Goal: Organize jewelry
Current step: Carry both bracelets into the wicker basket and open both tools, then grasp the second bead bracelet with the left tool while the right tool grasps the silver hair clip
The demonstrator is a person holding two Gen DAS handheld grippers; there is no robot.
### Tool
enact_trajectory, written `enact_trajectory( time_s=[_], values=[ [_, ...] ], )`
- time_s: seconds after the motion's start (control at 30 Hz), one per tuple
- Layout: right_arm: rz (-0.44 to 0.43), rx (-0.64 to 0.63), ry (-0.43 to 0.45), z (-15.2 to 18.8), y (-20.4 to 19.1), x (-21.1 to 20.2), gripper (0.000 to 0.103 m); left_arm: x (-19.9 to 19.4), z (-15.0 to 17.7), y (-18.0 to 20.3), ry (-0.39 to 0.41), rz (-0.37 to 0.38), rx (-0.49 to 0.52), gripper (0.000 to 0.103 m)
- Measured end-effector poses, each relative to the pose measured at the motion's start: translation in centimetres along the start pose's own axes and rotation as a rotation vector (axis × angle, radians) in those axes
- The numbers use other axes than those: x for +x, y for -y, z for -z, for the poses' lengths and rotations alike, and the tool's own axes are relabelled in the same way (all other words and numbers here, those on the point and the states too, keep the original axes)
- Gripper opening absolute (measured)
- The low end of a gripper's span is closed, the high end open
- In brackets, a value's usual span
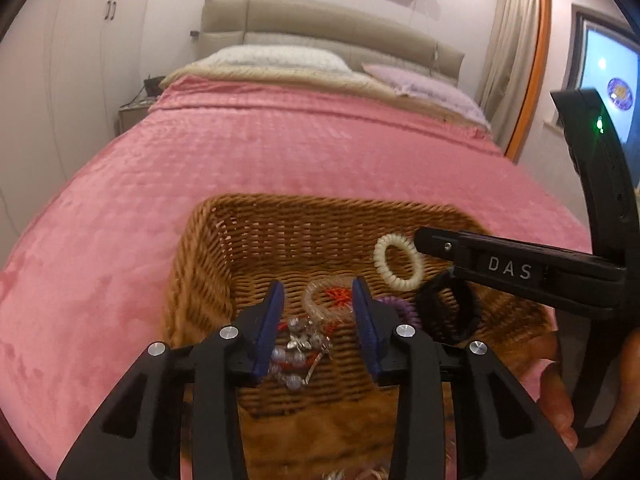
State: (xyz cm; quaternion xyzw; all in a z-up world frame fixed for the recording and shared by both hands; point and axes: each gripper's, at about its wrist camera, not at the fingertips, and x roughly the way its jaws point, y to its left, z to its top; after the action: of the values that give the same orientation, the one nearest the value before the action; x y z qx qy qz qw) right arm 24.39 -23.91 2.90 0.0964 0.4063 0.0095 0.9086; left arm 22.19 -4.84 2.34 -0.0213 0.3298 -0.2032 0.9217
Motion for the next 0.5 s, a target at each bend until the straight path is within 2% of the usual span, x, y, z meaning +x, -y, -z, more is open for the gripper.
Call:
enact_trajectory(
  time_s=[0.13,0.2,0.3,0.4,0.5],
  values=[
    [-0.028,-0.006,0.046,1.1,-0.1,-3.7,0.051,-3.8,0.0,0.2,0.065,0.027,-0.009,0.037],
    [-0.032,-0.016,0.081,2.1,-0.2,-6.3,0.051,-6.1,0.3,0.4,0.099,0.038,-0.007,0.042],
    [-0.048,-0.036,0.129,3.6,-0.4,-9.9,0.051,-9.5,1.3,0.8,0.138,0.052,0.007,0.043],
    [-0.084,-0.043,0.15,5.8,-0.5,-12.6,0.051,-12.9,3.0,1.0,0.161,0.058,0.015,0.043],
    [-0.066,-0.075,0.173,8.8,-1.0,-14.7,0.051,-14.8,4.6,0.8,0.151,0.076,-0.007,0.043]
  ],
)
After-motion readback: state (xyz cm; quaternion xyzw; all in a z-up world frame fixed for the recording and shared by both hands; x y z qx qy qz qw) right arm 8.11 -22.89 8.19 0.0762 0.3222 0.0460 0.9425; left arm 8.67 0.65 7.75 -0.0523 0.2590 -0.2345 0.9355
